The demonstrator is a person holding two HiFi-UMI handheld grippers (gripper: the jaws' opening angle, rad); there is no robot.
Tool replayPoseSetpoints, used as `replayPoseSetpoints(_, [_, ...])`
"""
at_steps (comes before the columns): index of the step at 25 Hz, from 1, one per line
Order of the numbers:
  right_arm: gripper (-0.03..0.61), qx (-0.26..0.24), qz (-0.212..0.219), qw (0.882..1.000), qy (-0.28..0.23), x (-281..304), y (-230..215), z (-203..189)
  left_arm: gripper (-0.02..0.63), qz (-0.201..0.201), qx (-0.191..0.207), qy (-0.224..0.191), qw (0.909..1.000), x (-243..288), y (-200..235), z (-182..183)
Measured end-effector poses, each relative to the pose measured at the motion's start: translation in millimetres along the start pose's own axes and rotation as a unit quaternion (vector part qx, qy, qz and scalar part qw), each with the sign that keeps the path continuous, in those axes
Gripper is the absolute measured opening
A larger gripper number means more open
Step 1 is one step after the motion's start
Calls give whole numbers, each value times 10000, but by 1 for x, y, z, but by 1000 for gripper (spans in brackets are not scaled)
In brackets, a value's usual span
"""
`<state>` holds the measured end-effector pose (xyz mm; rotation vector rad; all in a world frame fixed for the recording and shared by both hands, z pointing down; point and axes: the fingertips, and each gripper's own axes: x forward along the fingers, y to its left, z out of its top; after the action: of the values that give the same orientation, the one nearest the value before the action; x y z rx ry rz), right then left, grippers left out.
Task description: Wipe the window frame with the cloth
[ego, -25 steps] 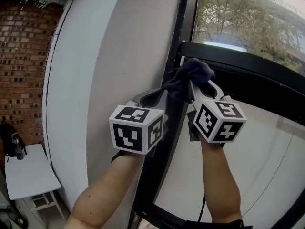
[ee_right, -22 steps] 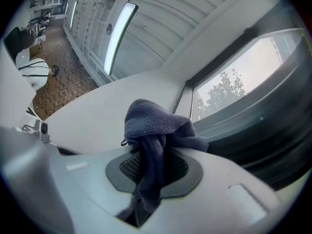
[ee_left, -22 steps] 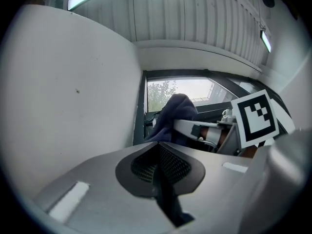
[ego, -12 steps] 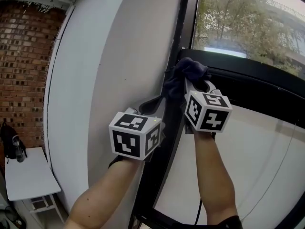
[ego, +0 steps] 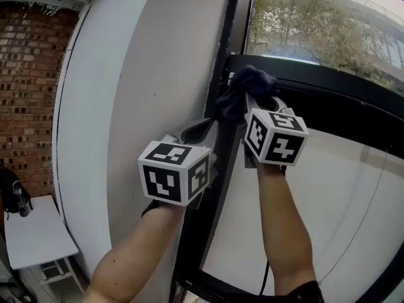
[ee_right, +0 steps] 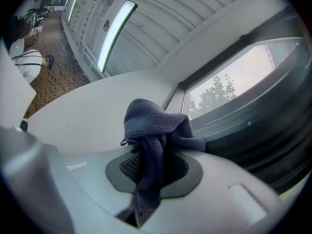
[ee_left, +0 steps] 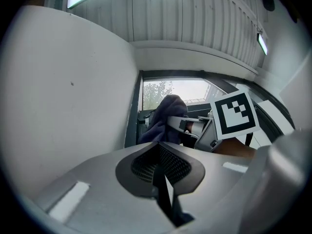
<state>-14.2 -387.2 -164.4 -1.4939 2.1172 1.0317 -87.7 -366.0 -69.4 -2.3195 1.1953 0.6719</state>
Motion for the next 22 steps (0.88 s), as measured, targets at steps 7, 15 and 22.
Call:
replayPoseSetpoints(7, [60, -73, -349, 9993, -94, -21, -22, 14, -8, -294, 64, -11, 9995, -2, -20, -3])
replayPoseSetpoints(15, [60, -228, -870, 9959, -27, -51, -51, 26, -8, -685, -254, -108, 9973, -4, -36, 0])
replayPoseSetpoints(22, [60, -618, -1300, 9894, 171, -76, -72, 37, -8, -953, -490, -253, 9939, -5, -48, 14])
